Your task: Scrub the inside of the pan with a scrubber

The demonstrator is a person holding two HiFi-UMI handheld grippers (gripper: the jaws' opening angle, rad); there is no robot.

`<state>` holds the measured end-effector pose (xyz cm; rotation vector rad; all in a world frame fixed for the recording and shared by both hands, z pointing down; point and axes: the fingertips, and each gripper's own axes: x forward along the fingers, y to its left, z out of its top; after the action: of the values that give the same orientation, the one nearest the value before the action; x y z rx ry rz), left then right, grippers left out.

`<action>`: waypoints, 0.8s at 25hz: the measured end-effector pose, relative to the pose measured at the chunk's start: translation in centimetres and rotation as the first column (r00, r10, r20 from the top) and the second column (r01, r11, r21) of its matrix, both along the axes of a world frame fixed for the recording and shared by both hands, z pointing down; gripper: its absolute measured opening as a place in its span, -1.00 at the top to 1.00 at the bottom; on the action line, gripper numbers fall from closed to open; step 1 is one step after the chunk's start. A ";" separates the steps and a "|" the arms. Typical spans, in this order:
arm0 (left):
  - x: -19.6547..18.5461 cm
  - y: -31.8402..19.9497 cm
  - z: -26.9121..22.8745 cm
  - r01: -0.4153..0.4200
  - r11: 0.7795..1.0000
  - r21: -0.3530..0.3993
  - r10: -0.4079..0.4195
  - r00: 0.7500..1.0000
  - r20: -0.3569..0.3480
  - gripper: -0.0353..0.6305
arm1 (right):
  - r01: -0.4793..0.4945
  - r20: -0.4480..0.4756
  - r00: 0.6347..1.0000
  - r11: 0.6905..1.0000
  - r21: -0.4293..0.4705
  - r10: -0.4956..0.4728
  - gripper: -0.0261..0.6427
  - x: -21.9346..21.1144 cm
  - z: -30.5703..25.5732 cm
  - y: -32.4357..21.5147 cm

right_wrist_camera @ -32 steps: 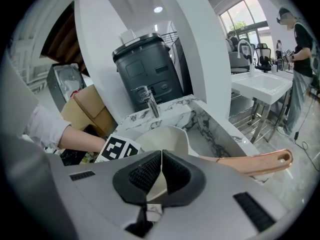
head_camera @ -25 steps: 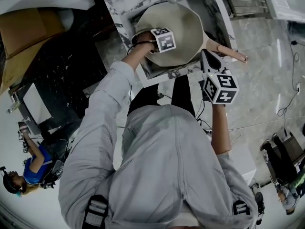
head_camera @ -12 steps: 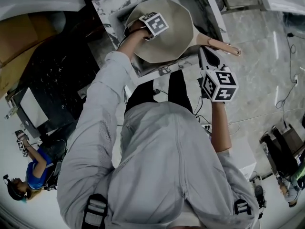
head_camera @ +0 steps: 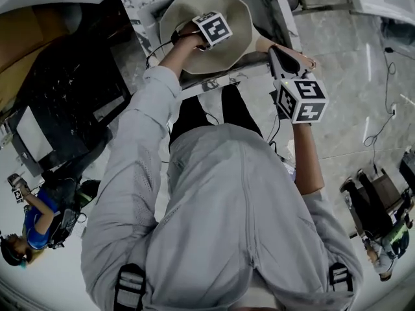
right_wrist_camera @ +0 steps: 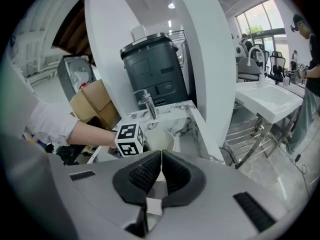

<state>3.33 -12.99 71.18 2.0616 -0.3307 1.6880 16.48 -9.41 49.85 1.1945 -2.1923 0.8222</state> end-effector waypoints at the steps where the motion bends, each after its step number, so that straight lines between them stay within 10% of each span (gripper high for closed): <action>1: 0.0 0.6 -0.3 0.000 1.000 -0.011 0.000 1.000 0.002 0.68 | 0.024 0.002 1.000 1.000 0.001 -0.024 0.82 -0.2 -0.1 -0.1; 11: 2.6 7.5 -1.6 -0.006 0.983 -0.183 -0.023 0.987 -0.156 0.68 | 0.141 -0.023 0.990 0.989 0.042 -0.140 0.82 -0.3 -2.1 -0.5; 20: 2.6 11.5 -4.6 -0.076 0.909 -0.410 -0.079 0.934 -0.348 0.68 | 0.068 -0.030 0.997 0.996 0.056 -0.066 0.82 -2.3 -4.2 1.8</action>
<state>5.98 -1.46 66.55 1.9763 0.1412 1.2081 14.19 -7.65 45.68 1.1460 -2.2339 0.7152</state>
